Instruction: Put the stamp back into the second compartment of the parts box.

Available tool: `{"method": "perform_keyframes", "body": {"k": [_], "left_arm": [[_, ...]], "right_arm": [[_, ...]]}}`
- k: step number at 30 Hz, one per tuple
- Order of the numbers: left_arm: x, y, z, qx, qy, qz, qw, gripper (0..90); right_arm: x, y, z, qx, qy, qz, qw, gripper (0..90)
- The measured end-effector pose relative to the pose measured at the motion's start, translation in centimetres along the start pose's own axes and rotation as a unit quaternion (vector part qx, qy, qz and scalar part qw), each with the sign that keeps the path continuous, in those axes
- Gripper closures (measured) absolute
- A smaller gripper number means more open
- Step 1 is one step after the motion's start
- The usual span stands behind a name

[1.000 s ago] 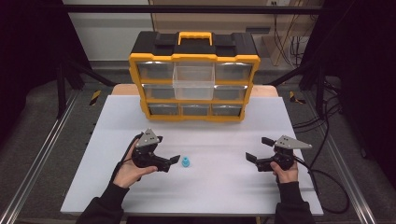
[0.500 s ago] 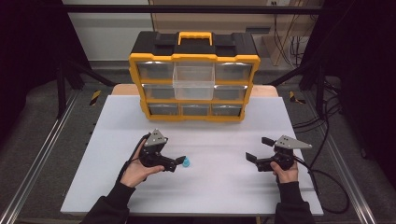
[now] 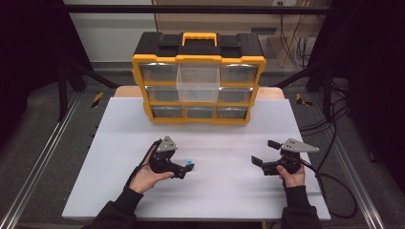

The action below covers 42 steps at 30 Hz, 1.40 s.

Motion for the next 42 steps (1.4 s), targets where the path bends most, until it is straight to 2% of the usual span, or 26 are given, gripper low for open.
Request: {"method": "perform_keyframes", "body": {"k": [3,16,26,37,42], "left_arm": [[0.2,-0.1,0.0,-0.004,0.002,-0.006,1.0000,0.6],[0.6,-0.3,0.3,0.006,0.011,-0.019,0.9997,9.4],[1.4,-0.7,0.6,0.006,0.021,-0.030,0.9993,21.8],[1.6,-0.9,0.8,0.002,0.014,-0.042,0.9990,40.9],[1.7,-0.9,0.9,0.007,0.016,-0.051,0.9986,48.4]], "right_arm": [[0.0,0.0,0.0,0.000,0.001,0.000,1.0000,0.4],[0.0,0.0,0.0,0.000,0.001,0.000,1.0000,0.4],[0.0,0.0,0.0,0.000,0.001,0.000,1.0000,0.4],[0.0,0.0,0.1,-0.002,0.000,0.002,1.0000,0.4],[0.0,0.0,0.0,0.000,0.001,0.002,1.0000,0.4]]}}
Point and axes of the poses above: each handheld gripper's, and its own axes: x roughly forward along the jaws, y roughly out of its top, z roughly to its right, the point moved 1 cm from there along x, roughly forward along the jaws, and after that the axes turned 11 degrees about -x, right-handed, at the moved point
